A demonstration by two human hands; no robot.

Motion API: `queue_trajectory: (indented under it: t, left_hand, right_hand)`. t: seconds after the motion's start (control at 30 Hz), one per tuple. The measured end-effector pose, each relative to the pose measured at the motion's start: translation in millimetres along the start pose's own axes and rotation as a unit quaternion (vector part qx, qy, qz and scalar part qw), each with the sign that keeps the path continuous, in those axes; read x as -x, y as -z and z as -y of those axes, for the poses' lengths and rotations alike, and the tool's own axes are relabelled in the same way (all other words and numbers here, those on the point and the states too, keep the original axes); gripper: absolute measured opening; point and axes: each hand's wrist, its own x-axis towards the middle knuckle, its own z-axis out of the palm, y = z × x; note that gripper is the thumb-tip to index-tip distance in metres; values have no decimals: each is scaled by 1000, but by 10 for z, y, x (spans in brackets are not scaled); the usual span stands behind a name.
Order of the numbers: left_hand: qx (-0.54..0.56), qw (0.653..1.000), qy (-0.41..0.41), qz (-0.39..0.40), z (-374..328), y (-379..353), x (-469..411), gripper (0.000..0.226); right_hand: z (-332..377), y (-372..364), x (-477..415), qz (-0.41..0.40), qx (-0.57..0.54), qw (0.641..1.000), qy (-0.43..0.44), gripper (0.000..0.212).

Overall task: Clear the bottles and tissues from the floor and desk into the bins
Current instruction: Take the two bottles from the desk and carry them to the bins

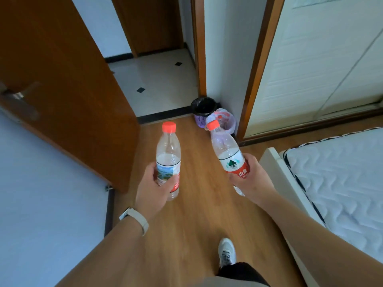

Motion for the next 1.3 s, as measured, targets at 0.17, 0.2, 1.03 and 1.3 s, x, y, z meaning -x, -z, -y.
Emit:
queue_trajectory:
  t: [0.17,0.2,1.03,1.3]
  left_hand:
    - [-8,1000,-17,3,-371,-381,-550,50]
    - [-10,1000,-17,10,-412,-430,-625,51]
    - [33,991,-3,128,-366,-562,-4390,44]
    - [44,979,-21,199,-448,-611,-5468,43]
  right_hand:
    - [-81,418,-685,-16,8,1000,-12,72]
    - [-93,465,-784,-20,3,1000,-16,72]
    - [752,-217,-3773,-84,18,990,-112,68]
    - [1089,-446,-4537,-128,36,985,-107,68]
